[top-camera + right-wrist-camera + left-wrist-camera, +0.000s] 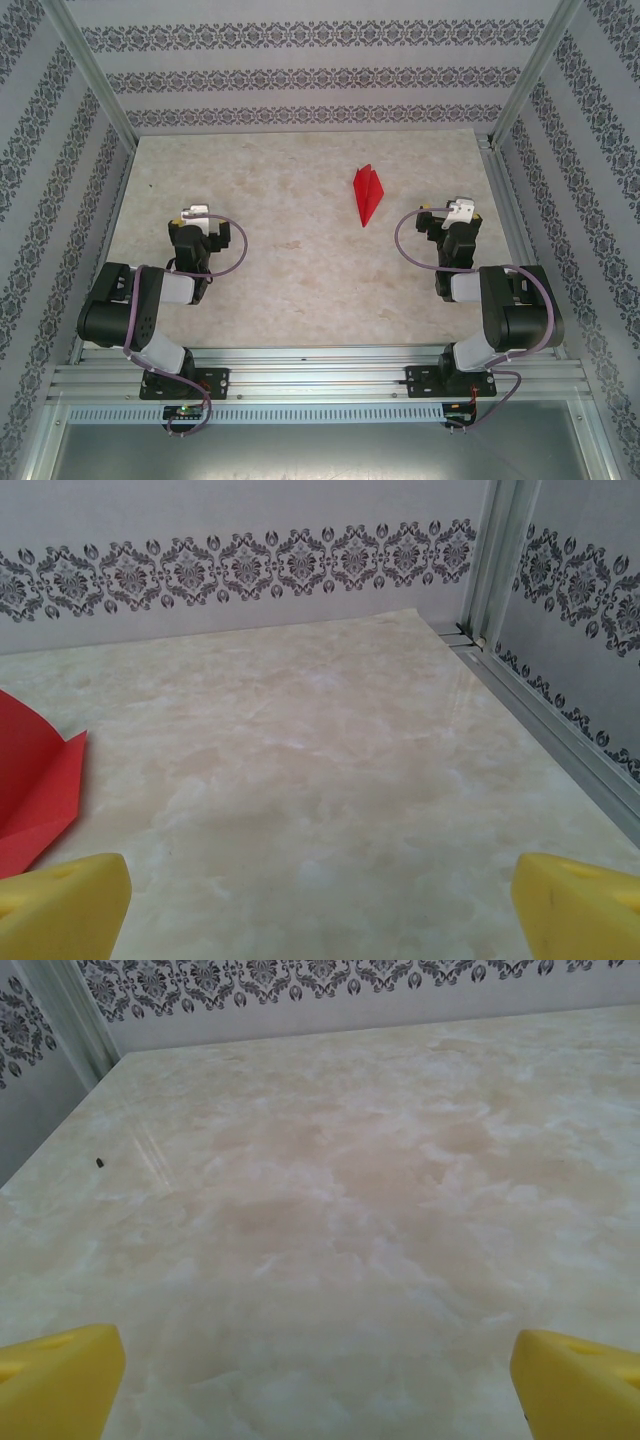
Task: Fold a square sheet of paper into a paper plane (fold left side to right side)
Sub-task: Reset both arms
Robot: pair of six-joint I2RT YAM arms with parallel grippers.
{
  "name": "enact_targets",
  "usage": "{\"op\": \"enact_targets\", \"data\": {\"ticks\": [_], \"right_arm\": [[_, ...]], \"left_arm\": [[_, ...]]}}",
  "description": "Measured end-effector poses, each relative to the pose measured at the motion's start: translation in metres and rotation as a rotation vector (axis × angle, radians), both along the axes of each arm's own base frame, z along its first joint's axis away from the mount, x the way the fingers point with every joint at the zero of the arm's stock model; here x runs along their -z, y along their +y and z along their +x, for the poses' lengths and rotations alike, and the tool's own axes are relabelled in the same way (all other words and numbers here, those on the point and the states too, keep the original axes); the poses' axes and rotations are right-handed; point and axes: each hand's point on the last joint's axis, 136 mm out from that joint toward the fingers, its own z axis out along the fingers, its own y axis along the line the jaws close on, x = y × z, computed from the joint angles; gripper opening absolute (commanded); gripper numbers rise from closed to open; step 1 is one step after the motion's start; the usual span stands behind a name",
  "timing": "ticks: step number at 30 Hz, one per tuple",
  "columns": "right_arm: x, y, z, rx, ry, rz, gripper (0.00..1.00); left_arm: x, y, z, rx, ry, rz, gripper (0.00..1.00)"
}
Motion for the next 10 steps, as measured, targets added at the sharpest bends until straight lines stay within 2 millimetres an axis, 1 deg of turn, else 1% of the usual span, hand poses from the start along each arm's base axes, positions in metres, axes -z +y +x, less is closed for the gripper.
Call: {"op": "enact_targets", "data": {"ticks": [10], "right_arm": [[0.0004, 0.0039, 0.0006, -0.024, 0.002, -0.003, 0.98]], "left_arm": [[-0.001, -0.0074, 0.0021, 0.042, -0.001, -0.014, 1.0]]}}
